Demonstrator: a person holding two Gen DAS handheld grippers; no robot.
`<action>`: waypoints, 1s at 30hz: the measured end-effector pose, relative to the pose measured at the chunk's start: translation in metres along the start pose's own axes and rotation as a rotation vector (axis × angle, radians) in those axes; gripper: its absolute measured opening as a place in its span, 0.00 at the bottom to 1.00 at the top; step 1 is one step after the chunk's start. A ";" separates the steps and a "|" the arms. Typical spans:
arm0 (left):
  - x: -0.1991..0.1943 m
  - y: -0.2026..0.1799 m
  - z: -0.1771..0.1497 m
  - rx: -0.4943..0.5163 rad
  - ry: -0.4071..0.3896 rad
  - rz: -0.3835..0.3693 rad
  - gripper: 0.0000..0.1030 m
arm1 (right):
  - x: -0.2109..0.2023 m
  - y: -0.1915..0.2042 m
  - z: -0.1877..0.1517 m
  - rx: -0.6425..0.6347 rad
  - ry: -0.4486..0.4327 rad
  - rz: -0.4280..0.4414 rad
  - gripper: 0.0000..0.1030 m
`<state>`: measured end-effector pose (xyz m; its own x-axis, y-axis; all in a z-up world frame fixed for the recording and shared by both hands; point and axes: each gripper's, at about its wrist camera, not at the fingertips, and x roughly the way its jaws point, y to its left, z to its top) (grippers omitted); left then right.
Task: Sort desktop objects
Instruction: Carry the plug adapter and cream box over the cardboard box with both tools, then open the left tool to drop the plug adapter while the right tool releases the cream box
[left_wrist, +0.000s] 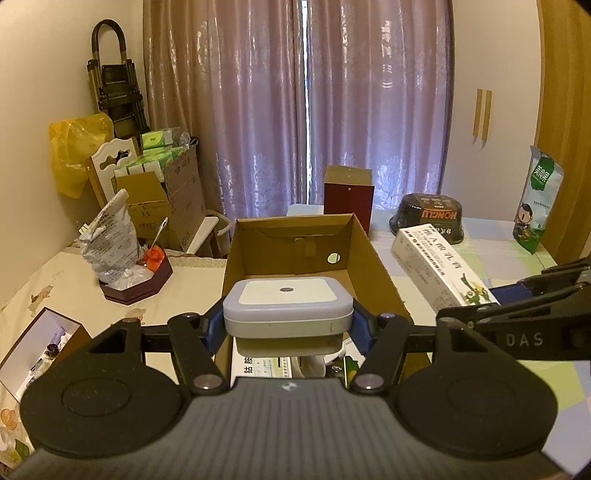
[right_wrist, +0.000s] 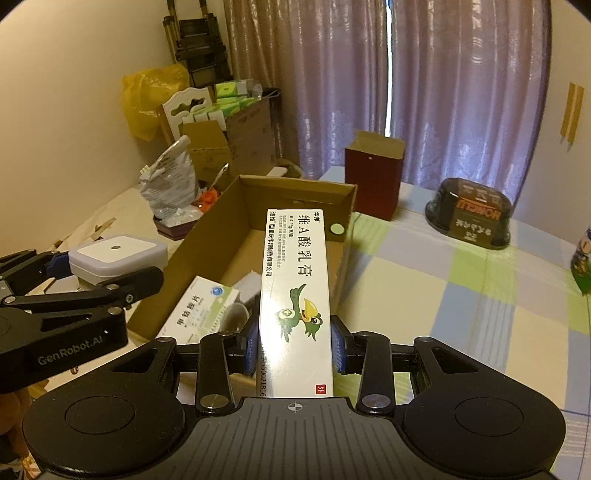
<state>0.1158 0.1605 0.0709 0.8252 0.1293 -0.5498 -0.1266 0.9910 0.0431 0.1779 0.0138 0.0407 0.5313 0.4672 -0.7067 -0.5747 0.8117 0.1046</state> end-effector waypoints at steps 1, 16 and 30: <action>0.003 0.001 0.001 0.001 0.002 -0.001 0.59 | 0.003 0.001 0.002 -0.001 0.001 0.001 0.36; 0.048 0.018 0.010 0.024 0.050 -0.029 0.59 | 0.042 -0.002 0.023 -0.003 0.026 -0.003 0.36; 0.110 0.025 0.002 0.062 0.112 -0.041 0.59 | 0.102 -0.007 0.028 0.022 0.090 0.008 0.36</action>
<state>0.2046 0.1992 0.0127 0.7619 0.0870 -0.6419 -0.0567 0.9961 0.0677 0.2542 0.0656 -0.0126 0.4680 0.4416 -0.7654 -0.5646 0.8158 0.1254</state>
